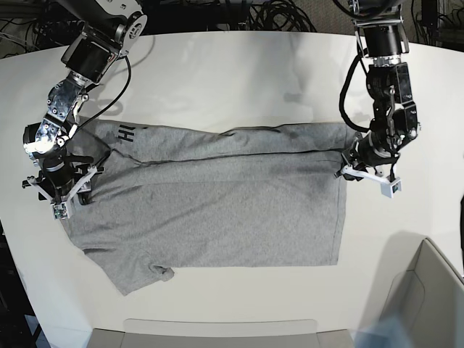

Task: Fold the T-shirt properly
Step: 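Lower the folded edge onto the shirt body with both grippers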

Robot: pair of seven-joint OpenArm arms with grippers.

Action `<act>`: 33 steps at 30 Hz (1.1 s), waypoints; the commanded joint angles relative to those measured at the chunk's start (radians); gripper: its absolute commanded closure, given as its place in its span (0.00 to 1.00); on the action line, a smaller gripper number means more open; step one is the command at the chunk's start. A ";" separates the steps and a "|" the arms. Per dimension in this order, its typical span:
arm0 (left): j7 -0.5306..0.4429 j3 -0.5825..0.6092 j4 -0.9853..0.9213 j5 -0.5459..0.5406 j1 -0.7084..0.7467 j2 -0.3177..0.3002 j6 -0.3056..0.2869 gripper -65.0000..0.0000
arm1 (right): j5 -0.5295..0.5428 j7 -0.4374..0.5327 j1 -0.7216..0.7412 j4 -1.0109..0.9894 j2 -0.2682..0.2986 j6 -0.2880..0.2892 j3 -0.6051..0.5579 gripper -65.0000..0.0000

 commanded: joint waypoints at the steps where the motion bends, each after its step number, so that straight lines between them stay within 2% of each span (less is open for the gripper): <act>1: -0.018 -0.008 0.037 -0.007 -0.004 -0.011 -0.007 0.80 | 0.022 -0.008 0.030 0.058 0.008 0.008 0.033 0.55; 4: -0.023 -0.006 0.053 -0.007 0.015 -0.011 -0.007 0.80 | 0.108 -0.140 0.039 0.134 0.008 0.067 0.092 0.55; 8: -0.023 -0.003 0.049 -0.007 0.016 -0.010 -0.007 0.80 | 0.138 -0.250 0.039 0.135 0.065 0.067 0.102 0.55; 15: -0.023 -0.006 0.052 -0.007 0.041 -0.010 -0.007 0.80 | 0.137 -0.265 0.026 0.147 0.105 0.067 0.097 0.55; 17: -0.023 -0.006 0.053 -0.007 0.044 -0.011 -0.009 0.80 | 0.137 -0.259 0.030 0.147 0.102 0.067 0.085 0.55; 22: -0.023 -0.006 0.053 -0.007 0.044 -0.011 -0.009 0.80 | 0.131 -0.258 0.081 0.055 0.100 0.067 -0.038 0.55; 28: -0.023 -0.005 0.070 -0.009 0.056 -0.011 -0.010 0.80 | 0.137 -0.265 0.112 -0.015 0.094 0.038 -0.047 0.55; 29: -0.023 -0.003 0.089 -0.009 0.067 -0.011 -0.020 0.80 | 0.137 -0.265 0.110 -0.012 0.082 0.040 -0.044 0.55; 33: -0.018 -0.002 0.175 -0.002 0.093 -0.011 -0.141 0.79 | 0.137 -0.265 0.107 0.035 0.073 0.040 -0.041 0.55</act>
